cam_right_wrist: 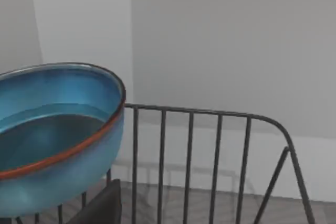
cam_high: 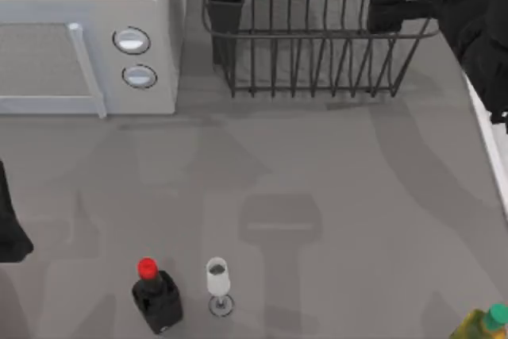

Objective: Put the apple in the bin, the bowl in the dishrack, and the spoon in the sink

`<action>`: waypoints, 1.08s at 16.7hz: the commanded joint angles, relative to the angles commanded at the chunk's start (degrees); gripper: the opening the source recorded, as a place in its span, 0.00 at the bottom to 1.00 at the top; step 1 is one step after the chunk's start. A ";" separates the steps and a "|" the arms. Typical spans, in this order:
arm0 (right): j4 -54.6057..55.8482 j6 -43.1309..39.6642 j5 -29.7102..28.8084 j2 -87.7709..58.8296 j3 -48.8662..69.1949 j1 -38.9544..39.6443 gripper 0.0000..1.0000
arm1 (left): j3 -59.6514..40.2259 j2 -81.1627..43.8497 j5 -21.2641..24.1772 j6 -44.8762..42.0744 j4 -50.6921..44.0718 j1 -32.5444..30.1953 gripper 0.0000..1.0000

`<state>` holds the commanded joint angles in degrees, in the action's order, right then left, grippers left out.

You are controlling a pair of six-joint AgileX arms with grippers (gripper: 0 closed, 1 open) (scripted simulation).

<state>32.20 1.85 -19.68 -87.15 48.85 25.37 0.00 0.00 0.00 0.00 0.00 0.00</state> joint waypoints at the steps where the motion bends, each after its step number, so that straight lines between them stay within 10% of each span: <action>1: -1.90 -0.03 2.47 6.09 -4.66 -1.88 1.00 | 0.00 0.00 0.00 0.00 0.00 0.00 1.00; 10: -22.51 -1.39 17.86 65.68 -39.88 -18.39 1.00 | 0.00 0.00 0.00 0.00 0.00 0.00 1.00; 18: -32.20 -1.85 19.68 87.15 -48.85 -25.37 1.00 | 0.00 0.00 0.00 0.00 0.00 0.00 1.00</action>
<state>0.00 0.00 0.00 0.00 0.00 0.00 0.00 0.00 0.00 0.00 0.00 0.00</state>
